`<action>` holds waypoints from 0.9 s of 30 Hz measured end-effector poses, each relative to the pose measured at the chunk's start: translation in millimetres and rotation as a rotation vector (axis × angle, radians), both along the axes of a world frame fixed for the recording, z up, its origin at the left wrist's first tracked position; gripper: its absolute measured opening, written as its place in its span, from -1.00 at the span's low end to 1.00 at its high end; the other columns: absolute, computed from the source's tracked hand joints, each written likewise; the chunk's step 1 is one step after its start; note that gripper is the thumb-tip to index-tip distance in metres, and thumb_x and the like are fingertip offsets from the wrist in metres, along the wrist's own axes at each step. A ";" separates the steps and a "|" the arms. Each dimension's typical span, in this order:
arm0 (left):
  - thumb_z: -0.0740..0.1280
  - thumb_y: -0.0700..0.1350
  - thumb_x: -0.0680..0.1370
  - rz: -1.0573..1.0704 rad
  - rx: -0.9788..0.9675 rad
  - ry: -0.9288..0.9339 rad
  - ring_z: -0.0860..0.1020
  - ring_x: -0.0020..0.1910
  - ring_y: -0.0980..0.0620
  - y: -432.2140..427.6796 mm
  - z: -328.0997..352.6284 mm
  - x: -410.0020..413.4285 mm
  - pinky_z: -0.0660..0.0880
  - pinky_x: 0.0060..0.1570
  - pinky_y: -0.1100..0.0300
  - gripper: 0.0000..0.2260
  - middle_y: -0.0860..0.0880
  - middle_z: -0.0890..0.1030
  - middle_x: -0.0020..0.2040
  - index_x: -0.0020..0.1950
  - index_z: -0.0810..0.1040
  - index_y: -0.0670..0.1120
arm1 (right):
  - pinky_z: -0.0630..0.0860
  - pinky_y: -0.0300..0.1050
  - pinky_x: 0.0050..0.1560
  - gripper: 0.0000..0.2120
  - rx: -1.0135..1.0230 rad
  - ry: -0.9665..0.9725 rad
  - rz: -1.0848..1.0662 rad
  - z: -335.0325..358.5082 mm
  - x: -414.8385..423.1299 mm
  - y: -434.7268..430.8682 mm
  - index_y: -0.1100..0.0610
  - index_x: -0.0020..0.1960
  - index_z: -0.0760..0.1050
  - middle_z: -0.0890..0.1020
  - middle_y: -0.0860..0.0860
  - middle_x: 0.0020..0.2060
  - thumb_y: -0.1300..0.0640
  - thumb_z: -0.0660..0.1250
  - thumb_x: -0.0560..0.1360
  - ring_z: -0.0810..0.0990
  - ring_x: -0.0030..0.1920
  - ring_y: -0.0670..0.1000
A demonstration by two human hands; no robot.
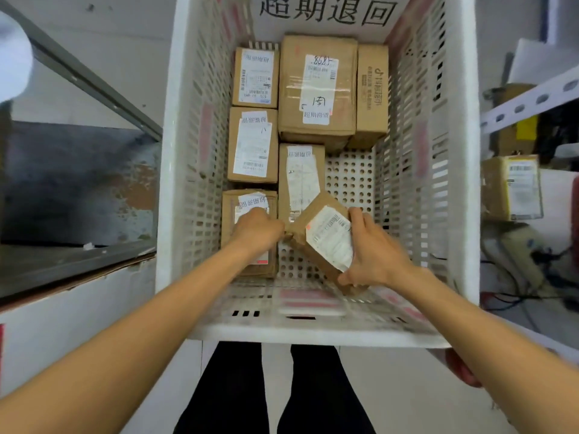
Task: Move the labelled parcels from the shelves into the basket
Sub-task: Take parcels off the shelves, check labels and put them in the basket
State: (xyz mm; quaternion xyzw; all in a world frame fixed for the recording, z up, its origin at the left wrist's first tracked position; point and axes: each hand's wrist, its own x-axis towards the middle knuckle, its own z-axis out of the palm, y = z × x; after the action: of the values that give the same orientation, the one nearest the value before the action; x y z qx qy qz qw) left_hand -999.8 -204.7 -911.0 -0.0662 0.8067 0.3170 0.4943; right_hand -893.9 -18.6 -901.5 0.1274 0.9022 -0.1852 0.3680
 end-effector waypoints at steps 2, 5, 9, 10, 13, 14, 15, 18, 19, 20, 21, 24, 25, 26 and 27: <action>0.22 -0.22 0.52 0.036 -0.056 0.115 0.46 -0.33 0.04 -9.5 -1.5 -4.7 0.36 -0.33 0.23 -0.90 -0.12 0.57 -0.10 0.00 0.43 -0.07 | 0.42 -0.03 0.02 0.10 0.028 -0.029 0.203 -10.8 4.0 -3.1 0.07 0.42 -0.02 0.35 0.04 0.24 -0.08 0.61 0.12 0.42 0.14 0.09; 0.23 -0.18 0.53 0.005 -0.049 0.145 0.49 -0.32 0.10 -17.0 -5.0 -7.1 0.33 -0.40 0.22 -0.83 -0.20 0.53 0.21 0.10 0.43 -0.02 | 0.34 0.06 0.30 0.09 0.051 -0.024 0.392 -32.4 10.1 -14.4 0.02 0.46 -0.05 0.33 0.06 0.30 -0.04 0.59 0.18 0.36 0.23 0.11; 0.23 -0.19 0.54 -0.001 -0.019 0.140 0.46 -0.31 0.10 -18.1 -13.7 -5.7 0.37 -0.36 0.25 -0.81 0.01 0.52 -0.18 0.15 0.47 -0.07 | 0.24 0.16 0.37 0.10 0.064 -0.087 0.405 -68.4 6.5 -32.7 -0.01 0.54 -0.08 0.25 0.07 0.44 0.07 0.58 0.24 0.28 0.37 0.17; 0.23 -0.20 0.54 0.005 -0.018 0.150 0.45 -0.33 0.12 -18.1 -15.6 -4.4 0.36 -0.40 0.29 -0.81 0.03 0.49 -0.22 0.14 0.47 -0.07 | 0.25 0.18 0.37 0.09 0.056 -0.092 0.395 -77.5 4.1 -37.1 -0.01 0.54 -0.07 0.25 0.07 0.45 0.09 0.57 0.25 0.27 0.39 0.16; 0.20 -0.23 0.54 -0.001 -0.016 0.184 0.42 -0.34 0.17 -18.7 -22.1 -1.0 0.32 -0.48 0.41 -0.81 0.08 0.46 -0.24 0.12 0.47 -0.08 | 0.31 0.20 0.33 0.07 0.025 -0.104 0.388 -96.8 -1.2 -44.6 0.01 0.53 -0.04 0.24 0.08 0.46 0.15 0.58 0.25 0.26 0.41 0.17; 0.19 -0.23 0.54 -0.014 -0.019 0.190 0.41 -0.33 0.19 -18.7 -23.7 -0.1 0.32 -0.45 0.39 -0.81 0.10 0.45 -0.23 0.12 0.47 -0.07 | 0.33 0.20 0.32 0.08 0.020 -0.107 0.396 -101.4 -1.3 -44.1 0.01 0.52 -0.04 0.23 0.09 0.45 0.16 0.59 0.23 0.27 0.40 0.18; 0.19 -0.22 0.55 -0.034 -0.023 0.195 0.41 -0.32 0.21 -19.1 -25.2 0.7 0.31 -0.42 0.36 -0.81 0.12 0.44 -0.23 0.13 0.47 -0.06 | 0.35 0.21 0.30 0.10 0.022 -0.110 0.407 -104.7 -0.2 -43.1 0.01 0.51 -0.04 0.22 0.10 0.43 0.15 0.61 0.21 0.28 0.39 0.18; 0.20 -0.23 0.54 -0.070 -0.013 0.189 0.44 -0.24 0.16 -18.6 -30.7 2.9 0.35 -0.33 0.30 -0.79 0.09 0.49 -0.17 0.15 0.47 -0.07 | 0.36 0.22 0.28 0.12 0.032 -0.103 0.413 -109.9 6.9 -39.4 0.02 0.50 -0.08 0.20 0.16 0.39 0.13 0.61 0.20 0.32 0.35 0.21; 0.20 -0.22 0.54 -0.083 -0.009 0.183 0.47 -0.20 0.11 -17.5 -31.4 3.0 0.36 -0.30 0.25 -0.78 0.06 0.52 -0.14 0.16 0.47 -0.07 | 0.34 0.21 0.30 0.13 0.034 -0.103 0.421 -109.9 8.3 -38.5 0.03 0.51 -0.10 0.20 0.16 0.39 0.11 0.60 0.21 0.31 0.35 0.21; 0.20 -0.22 0.54 -0.104 -0.007 0.180 0.48 -0.18 0.07 -15.8 -31.9 2.8 0.37 -0.27 0.20 -0.77 0.05 0.53 -0.13 0.17 0.47 -0.07 | 0.32 0.21 0.33 0.15 0.022 -0.105 0.418 -109.0 8.3 -37.7 0.05 0.53 -0.11 0.20 0.16 0.39 0.05 0.60 0.20 0.30 0.35 0.21; 0.20 -0.22 0.54 -0.128 -0.004 0.182 0.48 -0.18 0.06 -14.3 -32.1 2.6 0.37 -0.25 0.18 -0.77 0.06 0.53 -0.15 0.17 0.46 -0.06 | 0.30 0.20 0.35 0.16 -0.014 -0.111 0.374 -107.5 7.7 -36.9 0.06 0.54 -0.11 0.21 0.15 0.39 -0.02 0.60 0.20 0.30 0.35 0.20; 0.20 -0.21 0.54 -0.185 0.011 0.203 0.50 -0.15 0.01 -9.9 -33.7 0.9 0.34 -0.24 0.17 -0.78 0.07 0.52 -0.16 0.16 0.46 -0.05 | 0.32 0.09 0.35 -0.04 -0.208 -0.117 -0.094 -94.6 0.1 -31.4 0.07 0.50 0.10 0.30 0.12 0.34 -0.17 0.53 0.29 0.32 0.34 0.16; 0.20 -0.22 0.53 -0.214 0.012 0.209 0.51 -0.12 -0.02 -9.0 -34.0 0.7 0.35 -0.23 0.16 -0.78 0.04 0.53 -0.13 0.16 0.46 -0.06 | 0.35 0.03 0.30 -0.18 -0.218 -0.079 -0.244 -91.0 -0.6 -26.0 0.09 0.45 0.20 0.35 0.11 0.30 -0.12 0.51 0.34 0.35 0.31 0.14; 0.21 -0.22 0.53 -0.248 0.015 0.216 0.52 -0.08 -0.04 -8.2 -34.6 0.5 0.39 -0.19 0.15 -0.78 0.01 0.54 -0.10 0.17 0.47 -0.07 | 0.38 -0.01 0.24 -0.33 -0.168 -0.021 -0.294 -86.0 -1.5 -20.4 0.11 0.39 0.29 0.39 0.11 0.26 -0.05 0.48 0.39 0.39 0.27 0.13; 0.22 -0.22 0.54 -0.288 0.018 0.223 0.53 -0.05 -0.05 -7.7 -35.5 0.4 0.43 -0.14 0.13 -0.76 -0.02 0.56 -0.06 0.19 0.47 -0.09 | 0.41 -0.03 0.17 -0.48 -0.098 0.039 -0.250 -80.0 -2.0 -15.9 0.14 0.31 0.37 0.44 0.10 0.21 0.01 0.44 0.43 0.43 0.22 0.12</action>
State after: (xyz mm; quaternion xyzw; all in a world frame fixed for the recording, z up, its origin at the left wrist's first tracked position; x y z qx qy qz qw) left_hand -999.4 -212.4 -946.4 0.0901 0.8548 0.2552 0.4428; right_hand -895.9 -34.4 -981.5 0.2169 0.8762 -0.2758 0.3303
